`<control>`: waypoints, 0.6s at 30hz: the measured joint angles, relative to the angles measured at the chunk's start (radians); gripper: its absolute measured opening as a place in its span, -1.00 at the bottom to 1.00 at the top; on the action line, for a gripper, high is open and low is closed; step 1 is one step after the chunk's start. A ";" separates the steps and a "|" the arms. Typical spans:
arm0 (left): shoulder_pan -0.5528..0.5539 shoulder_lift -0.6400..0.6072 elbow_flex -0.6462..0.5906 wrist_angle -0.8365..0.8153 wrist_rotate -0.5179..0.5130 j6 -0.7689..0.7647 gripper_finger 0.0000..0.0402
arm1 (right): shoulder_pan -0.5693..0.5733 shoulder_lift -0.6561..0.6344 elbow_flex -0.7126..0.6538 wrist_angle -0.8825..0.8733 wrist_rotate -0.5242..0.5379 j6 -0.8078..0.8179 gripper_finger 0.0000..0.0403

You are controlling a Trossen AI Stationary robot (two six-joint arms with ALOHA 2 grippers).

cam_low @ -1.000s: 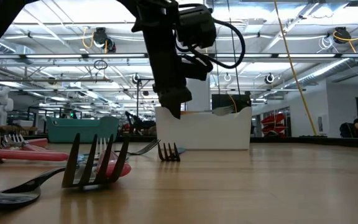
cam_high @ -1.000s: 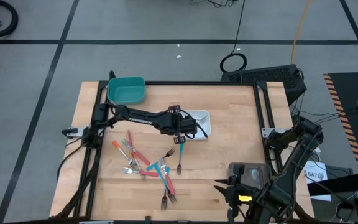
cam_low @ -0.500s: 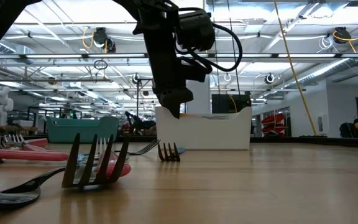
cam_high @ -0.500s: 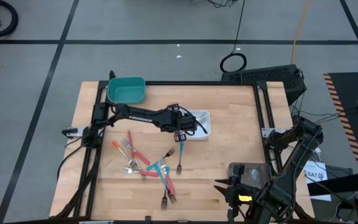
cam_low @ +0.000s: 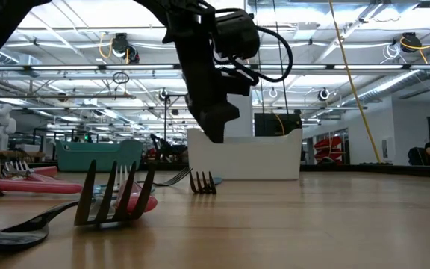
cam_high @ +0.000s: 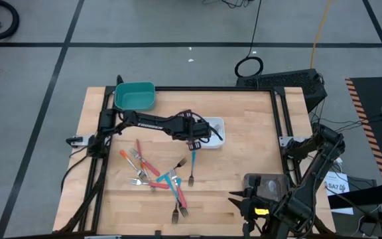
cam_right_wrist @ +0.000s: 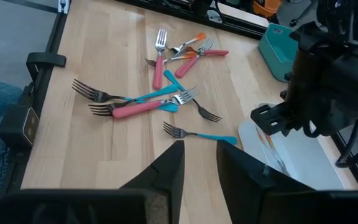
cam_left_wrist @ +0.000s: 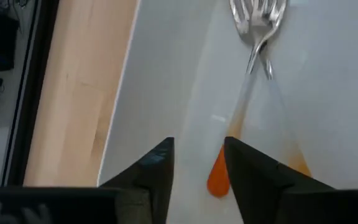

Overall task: Sort silverware by color (type)
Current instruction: Put the orange fork into the white bin

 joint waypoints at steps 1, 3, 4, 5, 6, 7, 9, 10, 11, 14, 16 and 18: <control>-0.003 0.000 0.014 -0.013 0.003 -0.007 -0.21 | 0.000 0.000 0.000 0.000 0.000 0.000 -0.56; -0.015 0.000 0.057 -0.056 0.016 -0.021 -0.20 | 0.000 0.000 0.000 0.000 0.000 -0.001 -0.56; -0.026 0.000 0.085 -0.084 0.016 -0.031 -0.20 | 0.000 0.000 0.000 0.000 0.000 -0.001 -0.56; -0.039 0.000 0.113 -0.115 0.017 -0.037 -0.20 | 0.000 0.000 0.000 0.000 0.000 -0.001 -0.56; -0.056 0.000 0.142 -0.148 0.018 -0.043 -0.20 | 0.000 0.000 0.000 0.000 0.000 0.000 -0.56; -0.075 0.000 0.169 -0.180 0.018 -0.046 -0.20 | 0.000 0.000 0.000 0.000 0.000 0.000 -0.56; -0.124 0.000 0.213 -0.231 0.018 -0.049 -0.20 | 0.000 0.000 0.000 0.001 -0.003 0.003 -0.56; -0.153 0.000 0.229 -0.251 0.018 -0.046 -0.20 | 0.000 0.000 0.000 0.001 -0.007 0.012 -0.56; -0.184 0.000 0.239 -0.266 0.018 -0.038 -0.20 | 0.000 0.000 -0.001 0.002 -0.018 0.023 -0.56; -0.280 0.000 0.241 -0.287 0.018 -0.022 -0.20 | 0.001 0.001 -0.005 0.001 -0.045 0.048 -0.56; -0.345 0.000 0.240 -0.327 0.015 -0.030 -0.20 | 0.003 0.009 -0.006 0.001 -0.052 0.057 -0.56; -0.408 0.000 0.229 -0.336 0.008 -0.043 -0.20 | 0.008 0.022 -0.006 0.003 -0.052 0.057 -0.56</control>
